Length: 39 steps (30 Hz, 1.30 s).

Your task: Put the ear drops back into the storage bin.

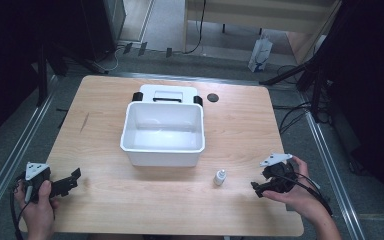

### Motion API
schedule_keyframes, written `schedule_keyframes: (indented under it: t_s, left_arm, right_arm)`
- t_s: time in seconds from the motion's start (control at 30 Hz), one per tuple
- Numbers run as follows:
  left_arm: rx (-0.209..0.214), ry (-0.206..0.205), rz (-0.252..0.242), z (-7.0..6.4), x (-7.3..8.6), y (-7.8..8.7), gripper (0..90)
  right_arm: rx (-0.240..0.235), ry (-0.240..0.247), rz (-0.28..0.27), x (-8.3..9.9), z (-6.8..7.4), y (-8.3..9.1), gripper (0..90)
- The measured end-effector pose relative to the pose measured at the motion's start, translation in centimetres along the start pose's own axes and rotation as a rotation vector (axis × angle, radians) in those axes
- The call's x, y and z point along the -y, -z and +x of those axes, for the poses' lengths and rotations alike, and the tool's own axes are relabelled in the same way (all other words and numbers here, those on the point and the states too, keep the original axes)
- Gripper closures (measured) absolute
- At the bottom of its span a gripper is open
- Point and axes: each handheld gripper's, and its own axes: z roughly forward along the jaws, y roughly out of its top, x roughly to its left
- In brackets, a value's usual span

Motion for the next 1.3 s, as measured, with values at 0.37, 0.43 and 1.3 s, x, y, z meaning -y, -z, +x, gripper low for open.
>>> schedule_keyframes:
  t_s: [0.37,0.43,1.3]
  left_arm:
    - [0.004,0.005,0.005,0.0,0.0,-0.1,0.5]
    - [0.005,0.005,0.009,0.1,0.0,-0.1,0.5]
    - [0.012,0.011,0.017,0.1,-0.1,-0.2,0.5]
  right_arm:
    - [-0.032,0.129,0.065,-3.6,0.6,0.8,13.2]
    - [-0.043,0.156,0.080,-4.1,0.8,0.9,13.3]
    - [-0.188,0.429,0.175,-10.1,6.7,0.1,41.4]
